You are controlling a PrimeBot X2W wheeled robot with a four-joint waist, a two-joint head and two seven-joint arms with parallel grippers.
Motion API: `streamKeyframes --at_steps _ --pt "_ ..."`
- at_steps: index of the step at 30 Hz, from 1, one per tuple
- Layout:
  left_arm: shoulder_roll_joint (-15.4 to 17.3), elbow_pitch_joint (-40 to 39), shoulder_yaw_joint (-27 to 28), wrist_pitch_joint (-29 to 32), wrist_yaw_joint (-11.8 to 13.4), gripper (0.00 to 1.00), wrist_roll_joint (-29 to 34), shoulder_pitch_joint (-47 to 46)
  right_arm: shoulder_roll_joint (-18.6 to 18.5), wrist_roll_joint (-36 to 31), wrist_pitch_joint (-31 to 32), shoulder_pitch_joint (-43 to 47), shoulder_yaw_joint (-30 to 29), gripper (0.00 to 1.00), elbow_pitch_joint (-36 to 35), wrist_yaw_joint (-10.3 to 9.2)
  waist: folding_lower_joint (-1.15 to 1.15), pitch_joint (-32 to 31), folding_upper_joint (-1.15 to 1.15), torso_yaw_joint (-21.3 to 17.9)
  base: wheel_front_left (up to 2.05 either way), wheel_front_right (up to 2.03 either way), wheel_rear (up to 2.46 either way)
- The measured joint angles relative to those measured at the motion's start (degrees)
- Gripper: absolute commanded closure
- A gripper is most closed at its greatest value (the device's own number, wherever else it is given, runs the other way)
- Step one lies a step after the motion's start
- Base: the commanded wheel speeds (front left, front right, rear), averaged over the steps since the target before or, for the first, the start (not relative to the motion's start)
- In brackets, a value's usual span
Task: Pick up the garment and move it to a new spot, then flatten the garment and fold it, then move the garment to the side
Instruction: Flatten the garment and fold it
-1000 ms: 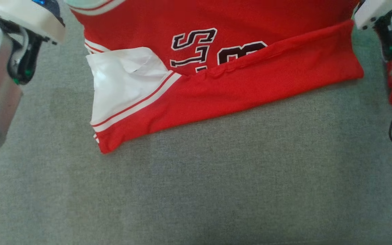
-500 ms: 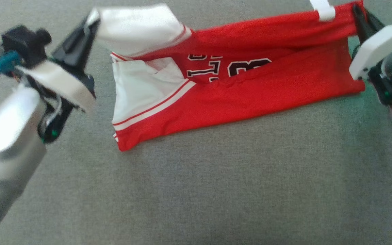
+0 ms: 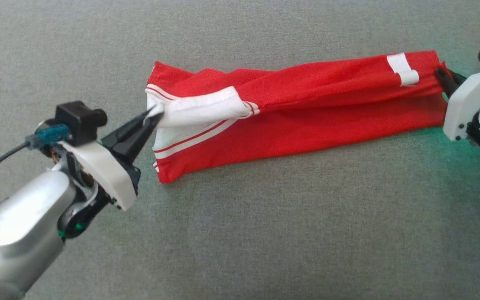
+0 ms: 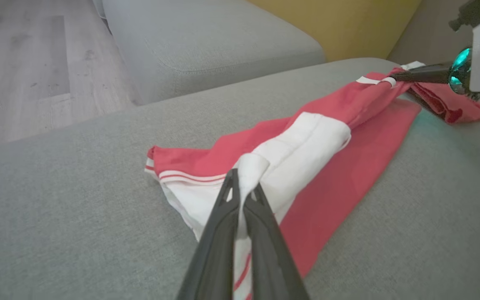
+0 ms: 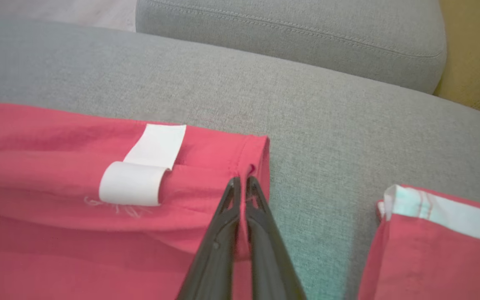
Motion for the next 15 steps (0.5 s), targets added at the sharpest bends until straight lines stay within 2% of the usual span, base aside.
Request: streamKeyframes --at_steps 5,15 --pt "0.9 -2.9 -1.3 3.7 0.0 1.00 -2.3 0.1 -1.7 0.7 2.0 0.0 3.4 1.00 -0.3 0.00 0.00 -0.1 0.00 -0.1 0.00 0.00 0.00" --pt "1.9 -4.2 -3.4 8.0 0.0 1.00 -3.5 1.8 -2.4 4.4 4.2 0.0 7.3 1.00 -1.3 0.00 0.00 0.2 0.00 -1.2 0.00 0.00 0.00"
